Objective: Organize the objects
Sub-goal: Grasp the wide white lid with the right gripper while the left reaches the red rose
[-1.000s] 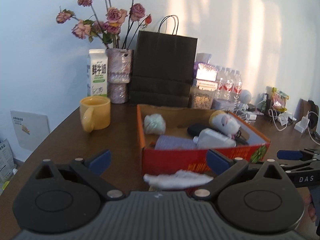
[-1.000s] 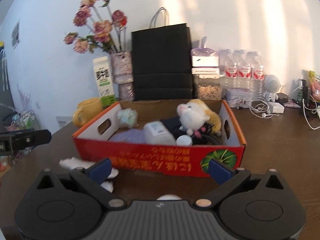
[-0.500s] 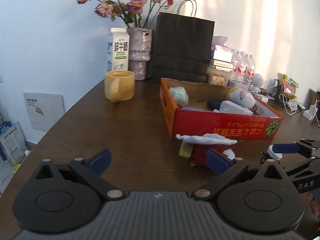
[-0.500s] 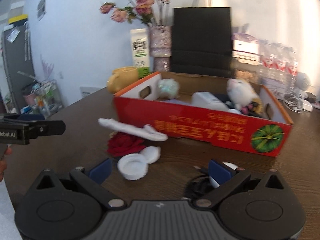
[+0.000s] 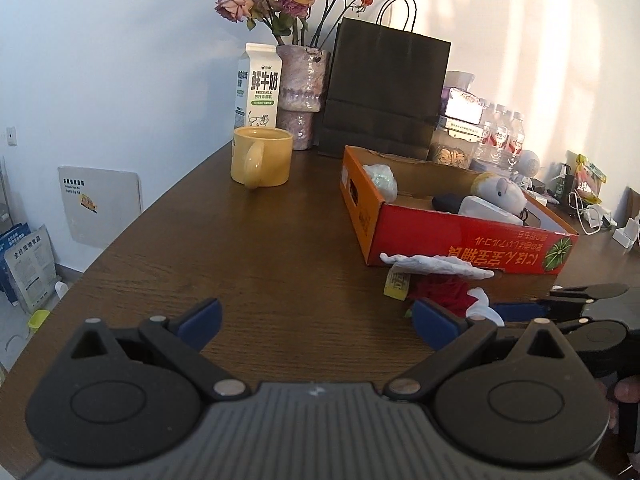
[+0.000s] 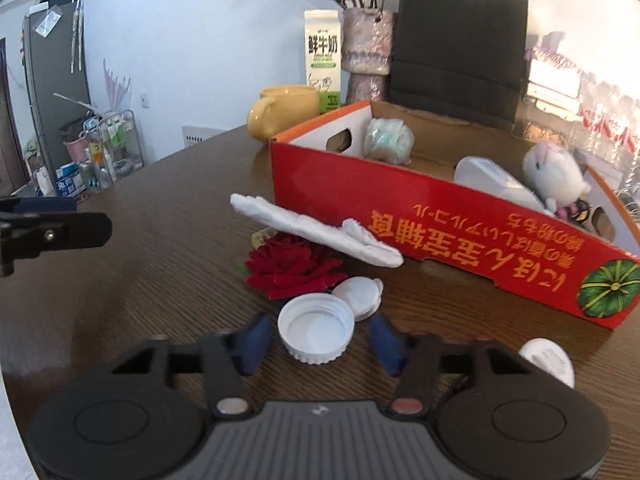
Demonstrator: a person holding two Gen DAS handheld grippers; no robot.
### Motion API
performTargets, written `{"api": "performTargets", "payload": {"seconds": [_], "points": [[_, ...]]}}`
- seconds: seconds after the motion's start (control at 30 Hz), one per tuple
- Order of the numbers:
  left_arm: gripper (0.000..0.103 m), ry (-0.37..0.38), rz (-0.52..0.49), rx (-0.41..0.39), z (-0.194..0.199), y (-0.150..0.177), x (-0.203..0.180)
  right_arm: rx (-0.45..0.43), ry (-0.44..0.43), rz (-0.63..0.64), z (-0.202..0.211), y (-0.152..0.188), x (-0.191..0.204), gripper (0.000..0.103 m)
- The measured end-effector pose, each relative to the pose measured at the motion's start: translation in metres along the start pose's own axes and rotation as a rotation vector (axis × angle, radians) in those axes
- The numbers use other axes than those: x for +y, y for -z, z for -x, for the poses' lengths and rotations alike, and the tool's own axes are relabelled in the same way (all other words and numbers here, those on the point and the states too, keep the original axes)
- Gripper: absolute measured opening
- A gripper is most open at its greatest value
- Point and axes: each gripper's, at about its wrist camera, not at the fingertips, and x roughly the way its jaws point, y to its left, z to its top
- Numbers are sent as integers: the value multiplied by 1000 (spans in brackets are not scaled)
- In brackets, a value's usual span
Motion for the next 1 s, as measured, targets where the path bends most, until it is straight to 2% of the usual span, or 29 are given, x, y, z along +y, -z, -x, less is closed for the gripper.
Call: {"api": "performTargets", "payload": {"seconds": [0.03,0.23,0.43,0.67,1.0], "points": [[103,2,-1,2,-1,0,0,-2,-4,-3,-1,-1,0,39],[103,6,-2,14,-7,2,-2,-24,-22,-5,0,1,-1,39],[103,18,-16,31,-16,2,-12,-107,-17,6,21,6,-5,39],[103,60,-55,43,-30,-3,-37,-185,63,-62,43,9,-41,39],[103,103,-102,70,-61,-4,-83,-249,175,-126,56,17,-91,39]]}}
